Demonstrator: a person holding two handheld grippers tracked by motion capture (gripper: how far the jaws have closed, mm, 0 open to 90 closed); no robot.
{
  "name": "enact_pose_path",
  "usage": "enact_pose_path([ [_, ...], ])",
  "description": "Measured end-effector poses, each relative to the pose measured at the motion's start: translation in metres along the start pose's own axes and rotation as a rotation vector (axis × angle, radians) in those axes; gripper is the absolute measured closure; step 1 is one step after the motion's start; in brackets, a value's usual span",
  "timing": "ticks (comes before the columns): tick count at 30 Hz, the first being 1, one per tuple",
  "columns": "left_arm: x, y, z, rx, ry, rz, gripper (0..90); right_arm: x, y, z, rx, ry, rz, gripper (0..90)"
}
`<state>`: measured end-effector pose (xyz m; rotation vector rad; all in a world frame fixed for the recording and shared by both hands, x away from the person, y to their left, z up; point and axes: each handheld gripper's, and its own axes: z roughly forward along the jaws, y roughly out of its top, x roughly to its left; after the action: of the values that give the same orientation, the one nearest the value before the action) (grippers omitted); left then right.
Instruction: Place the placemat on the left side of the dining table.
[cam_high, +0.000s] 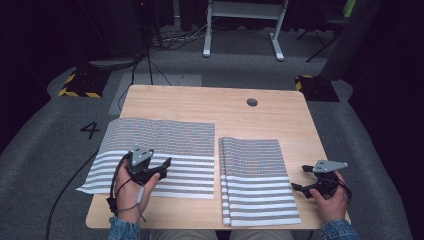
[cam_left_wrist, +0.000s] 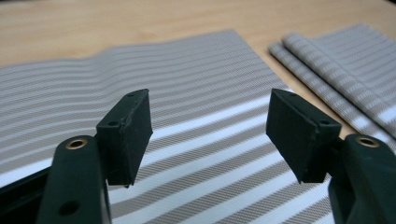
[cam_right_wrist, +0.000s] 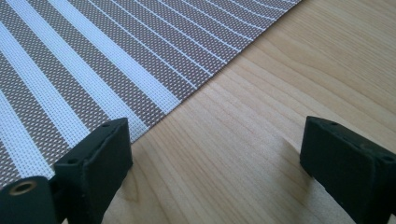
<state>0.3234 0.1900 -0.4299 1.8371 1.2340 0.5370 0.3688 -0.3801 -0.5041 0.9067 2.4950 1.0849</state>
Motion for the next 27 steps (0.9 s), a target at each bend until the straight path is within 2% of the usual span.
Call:
enact_pose_path([
  [3,-0.01,-0.004,0.016,0.06,-0.037,0.011,29.5,0.0,0.0,0.0,0.0,0.0,0.0,9.3],
  [7,-0.027,-0.014,0.041,0.168,-0.091,0.054,28.0,0.0,0.0,0.0,0.0,0.0,0.0,9.3],
  [14,-0.045,-0.026,0.07,0.309,-0.131,0.127,27.2,0.0,0.0,0.0,0.0,0.0,0.0,9.3],
  [15,-0.047,-0.027,0.072,0.322,-0.122,0.134,26.9,0.0,0.0,0.0,0.0,0.0,0.0,9.3],
  [19,-0.053,-0.028,0.078,0.333,-0.102,0.163,23.3,0.0,0.0,0.0,0.0,0.0,0.0,9.3],
  [21,-0.056,-0.029,0.079,0.325,-0.078,0.184,22.1,0.0,0.0,0.0,-0.003,0.0,0.001,9.3],
  [27,-0.059,-0.031,0.079,0.319,-0.071,0.167,20.7,0.0,0.0,0.0,-0.003,0.0,0.001,9.3],
])
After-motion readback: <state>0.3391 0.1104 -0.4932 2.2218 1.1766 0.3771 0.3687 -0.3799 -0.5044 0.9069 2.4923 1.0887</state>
